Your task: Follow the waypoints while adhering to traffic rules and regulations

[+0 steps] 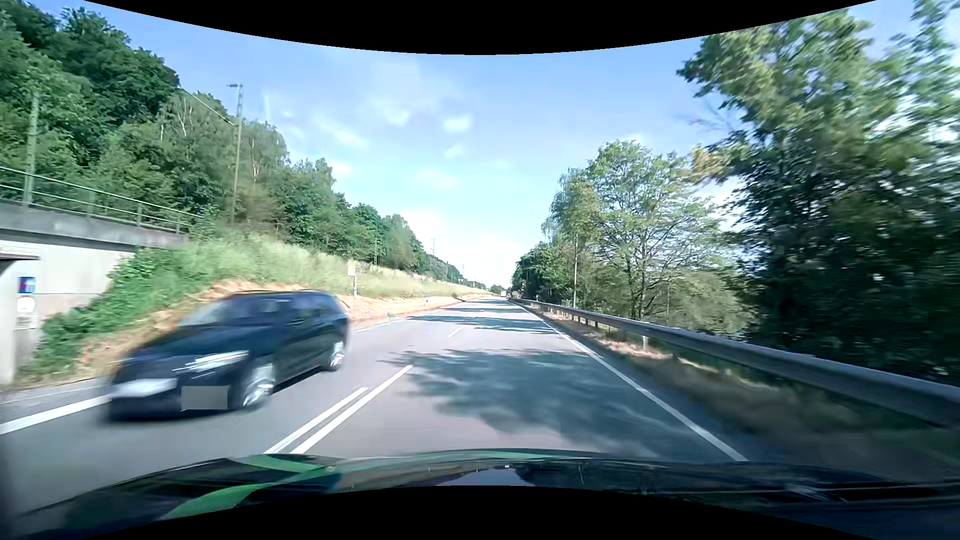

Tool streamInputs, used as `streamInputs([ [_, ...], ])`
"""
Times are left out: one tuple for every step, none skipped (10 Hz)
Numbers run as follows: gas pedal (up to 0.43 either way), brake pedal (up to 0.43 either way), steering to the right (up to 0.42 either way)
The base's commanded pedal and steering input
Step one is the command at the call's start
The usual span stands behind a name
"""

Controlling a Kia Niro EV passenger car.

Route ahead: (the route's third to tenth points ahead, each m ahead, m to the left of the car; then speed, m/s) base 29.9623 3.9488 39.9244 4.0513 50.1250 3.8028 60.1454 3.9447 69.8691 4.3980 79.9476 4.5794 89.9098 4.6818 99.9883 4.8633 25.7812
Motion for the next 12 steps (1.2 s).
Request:
streamInputs([
  [0.209,0.0,-0.006],
  [0.22,0.0,-0.006],
  [0.228,0.0,-0.006],
  [0.228,0.0,-0.006],
  [0.228,0.0,-0.006],
  [0.228,0.0,-0.006],
  [0.22,0.0,-0.005],
  [0.209,0.0,-0.005],
  [0.177,0.0,-0.005],
  [0.177,0.0,-0.005],
  [0.177,0.0,-0.005],
  [0.177,0.0,-0.003],
])
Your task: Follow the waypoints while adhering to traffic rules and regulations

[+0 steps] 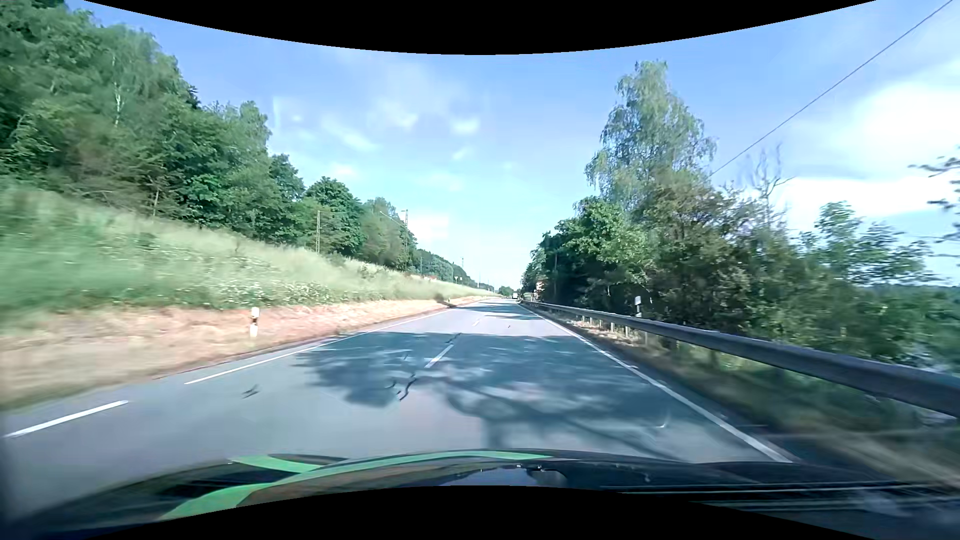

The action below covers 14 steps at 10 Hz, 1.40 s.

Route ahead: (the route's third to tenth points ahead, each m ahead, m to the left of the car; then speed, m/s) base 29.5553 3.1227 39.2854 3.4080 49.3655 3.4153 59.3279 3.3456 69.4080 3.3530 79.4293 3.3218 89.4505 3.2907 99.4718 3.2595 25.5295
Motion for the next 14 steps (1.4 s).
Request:
streamInputs([
  [0.177,0.0,0.002],
  [0.177,0.0,0.005],
  [0.177,0.0,0.005],
  [0.177,0.0,0.005],
  [0.177,0.0,0.004],
  [0.177,0.0,0.003],
  [0.177,0.0,0.003],
  [0.169,0.0,0.003],
  [0.157,0.0,0.003],
  [0.157,0.0,0.002],
  [0.157,0.0,0.002],
  [0.157,0.0,0.002],
  [0.157,0.0,0.002],
  [0.157,0.0,0.001],
])
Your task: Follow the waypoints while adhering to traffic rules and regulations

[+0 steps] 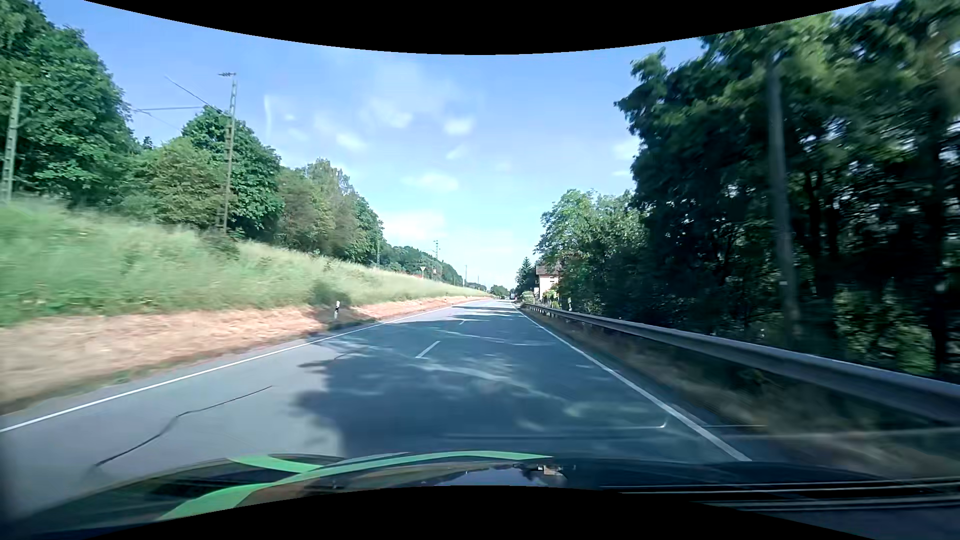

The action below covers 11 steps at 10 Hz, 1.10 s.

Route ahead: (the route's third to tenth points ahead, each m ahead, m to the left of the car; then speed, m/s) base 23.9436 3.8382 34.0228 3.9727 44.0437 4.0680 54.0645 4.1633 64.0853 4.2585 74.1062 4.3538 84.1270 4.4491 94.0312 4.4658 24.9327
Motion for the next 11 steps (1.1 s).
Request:
streamInputs([
  [0.157,0.0,-0.002],
  [0.157,0.0,-0.004],
  [0.157,0.0,-0.005],
  [0.157,0.0,-0.005],
  [0.169,0.0,-0.005],
  [0.177,0.0,-0.004],
  [0.189,0.0,-0.004],
  [0.189,0.0,-0.003],
  [0.189,0.0,-0.003],
  [0.189,0.0,-0.002],
  [0.189,0.0,-0.001],
])
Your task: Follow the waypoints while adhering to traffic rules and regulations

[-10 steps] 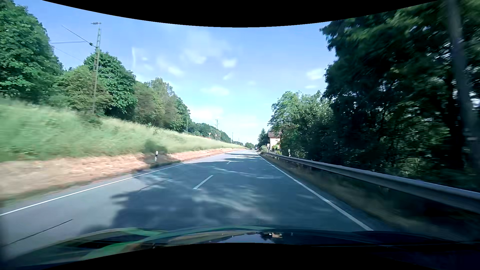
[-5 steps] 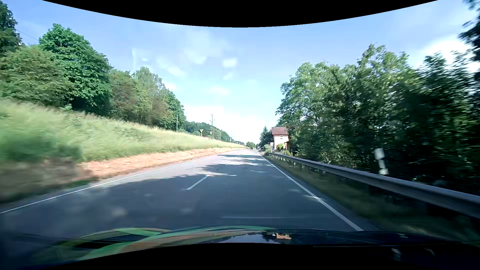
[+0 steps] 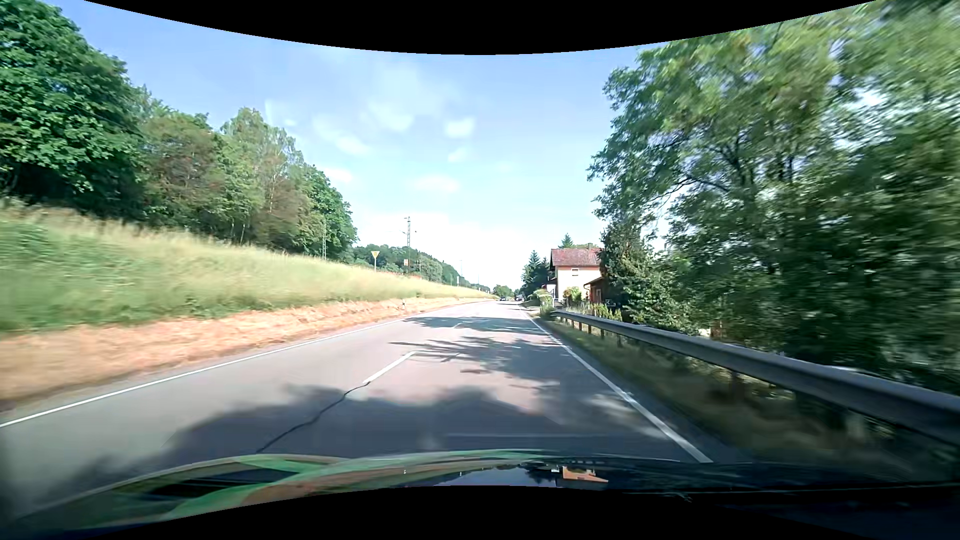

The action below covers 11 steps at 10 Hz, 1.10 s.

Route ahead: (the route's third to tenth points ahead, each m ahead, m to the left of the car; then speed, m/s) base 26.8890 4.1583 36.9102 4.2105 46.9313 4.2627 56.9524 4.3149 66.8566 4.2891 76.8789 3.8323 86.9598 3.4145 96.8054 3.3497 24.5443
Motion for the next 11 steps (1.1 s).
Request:
streamInputs([
  [0.177,0.0,-0.002],
  [0.177,0.0,-0.001],
  [0.169,0.0,-0.001],
  [0.177,0.0,-0.001],
  [0.189,0.0,0.0],
  [0.197,0.0,0.001],
  [0.209,0.0,0.001],
  [0.209,0.0,0.001],
  [0.209,0.0,0.001],
  [0.189,0.0,0.001],
  [0.157,0.0,0.001],
])
